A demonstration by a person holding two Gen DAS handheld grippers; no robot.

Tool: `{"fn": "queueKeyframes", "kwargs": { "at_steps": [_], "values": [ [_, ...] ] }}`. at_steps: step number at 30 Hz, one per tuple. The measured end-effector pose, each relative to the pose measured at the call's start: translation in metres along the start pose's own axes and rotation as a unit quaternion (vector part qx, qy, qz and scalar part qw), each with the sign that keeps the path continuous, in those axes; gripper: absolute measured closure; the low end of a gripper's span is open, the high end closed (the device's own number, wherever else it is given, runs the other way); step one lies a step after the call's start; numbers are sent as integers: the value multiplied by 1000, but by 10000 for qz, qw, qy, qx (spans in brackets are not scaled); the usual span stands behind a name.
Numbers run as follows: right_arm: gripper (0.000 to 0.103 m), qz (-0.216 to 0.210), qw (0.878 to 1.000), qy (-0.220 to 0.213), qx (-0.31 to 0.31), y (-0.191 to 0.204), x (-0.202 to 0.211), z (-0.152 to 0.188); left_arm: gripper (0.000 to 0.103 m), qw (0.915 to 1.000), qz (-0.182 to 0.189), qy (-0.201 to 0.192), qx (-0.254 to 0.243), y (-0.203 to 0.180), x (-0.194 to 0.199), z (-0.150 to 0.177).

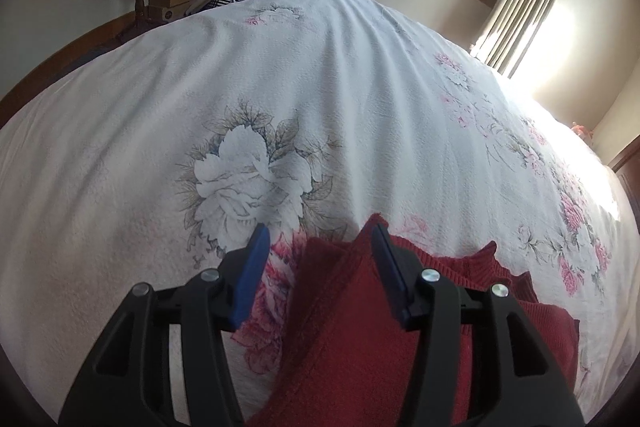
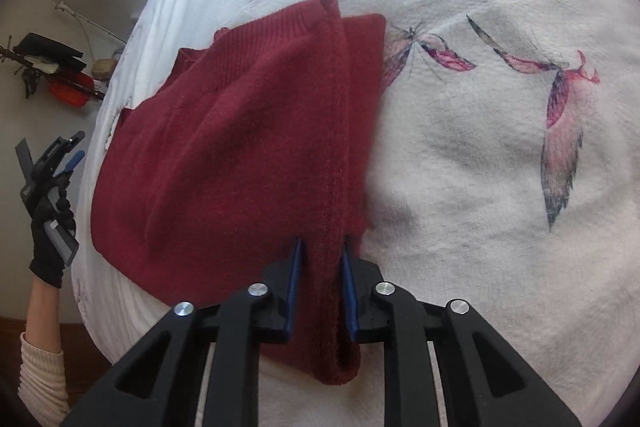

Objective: Fold small clothes

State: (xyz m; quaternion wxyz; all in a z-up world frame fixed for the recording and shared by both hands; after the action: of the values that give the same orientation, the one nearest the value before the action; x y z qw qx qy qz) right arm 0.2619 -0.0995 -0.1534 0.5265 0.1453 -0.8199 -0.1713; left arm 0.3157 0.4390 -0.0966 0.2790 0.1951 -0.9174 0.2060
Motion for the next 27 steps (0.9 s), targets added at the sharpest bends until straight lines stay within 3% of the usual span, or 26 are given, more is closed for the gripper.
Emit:
{"fn": "queueKeyframes", "kwargs": {
  "at_steps": [2,8,13,18,20,24,27],
  "values": [
    [93,-128,9998,-22,-167,-3,5,-3,51,9997,213,130,-61,-8,8,18],
    [95,-328,9988,-254,-240,1,30,0,50,9920,866,678,-622,-42,34,76],
    [95,-54,9994,-161,-311,-9,27,10,49,9799,960,904,-1500,-56,40,110],
    [93,178,9995,110,-245,-17,-1,18,48,9742,807,1087,-1807,-52,28,127],
    [84,202,9994,135,-226,-16,-6,19,47,9729,762,1038,-1923,-53,27,131],
    [80,123,9996,12,-248,-14,-1,16,46,9738,679,939,-1954,-55,28,133],
    [62,30,9991,-294,-308,-14,13,7,46,9776,661,938,-1763,-56,33,130]
  ]
}}
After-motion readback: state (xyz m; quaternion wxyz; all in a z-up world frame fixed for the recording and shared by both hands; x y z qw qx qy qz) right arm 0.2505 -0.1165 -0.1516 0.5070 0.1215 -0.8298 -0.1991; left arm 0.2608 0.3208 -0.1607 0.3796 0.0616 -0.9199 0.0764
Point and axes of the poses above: each gripper's, at about its wrist camera, not at the fingertips, and x roughly against the way its jaws point, y to its left, z to its underside, the point moved 3 cm from there along -x, roughly the way its jaws point, and after that the axes turned 15 degrees about -y, right-handed, at the moved point
